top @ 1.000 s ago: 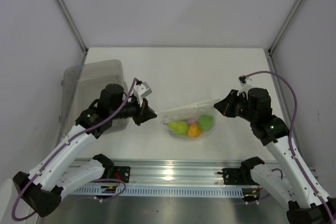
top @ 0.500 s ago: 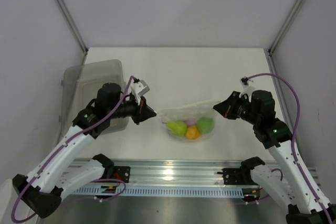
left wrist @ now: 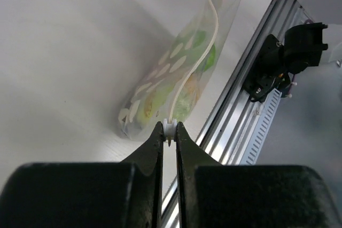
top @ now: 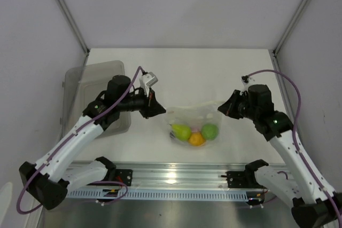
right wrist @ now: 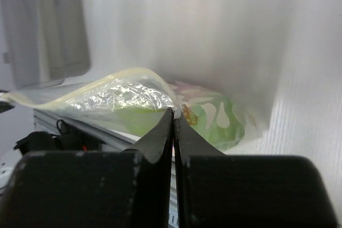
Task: Place the food in the zip-top bag and seal the zipper
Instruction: Place the zipper food storage bag at the center of the board.
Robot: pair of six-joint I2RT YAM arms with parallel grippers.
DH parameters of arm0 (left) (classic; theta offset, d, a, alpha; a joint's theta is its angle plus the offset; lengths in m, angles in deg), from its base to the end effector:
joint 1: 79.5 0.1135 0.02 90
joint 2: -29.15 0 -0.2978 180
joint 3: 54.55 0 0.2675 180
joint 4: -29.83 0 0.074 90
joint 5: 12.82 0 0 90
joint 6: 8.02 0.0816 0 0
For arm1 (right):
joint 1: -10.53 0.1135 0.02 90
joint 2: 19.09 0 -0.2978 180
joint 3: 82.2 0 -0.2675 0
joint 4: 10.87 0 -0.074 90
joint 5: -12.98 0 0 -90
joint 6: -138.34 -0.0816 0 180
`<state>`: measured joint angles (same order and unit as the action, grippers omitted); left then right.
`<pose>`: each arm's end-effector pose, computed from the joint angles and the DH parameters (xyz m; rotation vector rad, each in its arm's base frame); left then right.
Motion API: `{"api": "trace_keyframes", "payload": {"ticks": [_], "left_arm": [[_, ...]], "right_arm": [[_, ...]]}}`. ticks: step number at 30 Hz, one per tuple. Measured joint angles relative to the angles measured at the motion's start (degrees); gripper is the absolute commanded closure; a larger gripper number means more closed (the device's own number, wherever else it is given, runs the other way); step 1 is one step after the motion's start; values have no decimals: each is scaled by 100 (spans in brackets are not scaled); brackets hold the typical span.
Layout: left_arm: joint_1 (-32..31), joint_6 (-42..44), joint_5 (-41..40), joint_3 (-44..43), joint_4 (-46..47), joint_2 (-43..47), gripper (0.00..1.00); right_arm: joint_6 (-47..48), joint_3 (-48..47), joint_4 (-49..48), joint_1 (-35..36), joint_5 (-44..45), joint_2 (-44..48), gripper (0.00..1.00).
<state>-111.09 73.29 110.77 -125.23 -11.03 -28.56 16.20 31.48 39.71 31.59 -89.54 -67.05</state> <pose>0.1868 -0.1679 0.3589 0.7894 1.9785 -1.0284 0.1844 0.0900 0.3370 0.0804 2.2181 0.7647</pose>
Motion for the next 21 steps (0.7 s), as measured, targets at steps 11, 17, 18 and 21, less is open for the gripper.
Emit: {"api": "trace_keyframes", "payload": {"ticks": [11,17,18,21], "left_arm": [[72,-409,-459,-1102,129,-2345,99],[264,-588,-501,-2243,140,-3602,98],[297,-612,-501,-2420,164,-3781,97],[385,-643,-531,-3040,70,-4343,85]], "right_arm": [[382,-483,-472,-839,157,-2710,100],[682,-1521,-697,-1073,153,-3965,100],[728,-1694,-717,-1091,151,-4135,100],[848,-2227,-798,-1143,131,-4690,100]]}}
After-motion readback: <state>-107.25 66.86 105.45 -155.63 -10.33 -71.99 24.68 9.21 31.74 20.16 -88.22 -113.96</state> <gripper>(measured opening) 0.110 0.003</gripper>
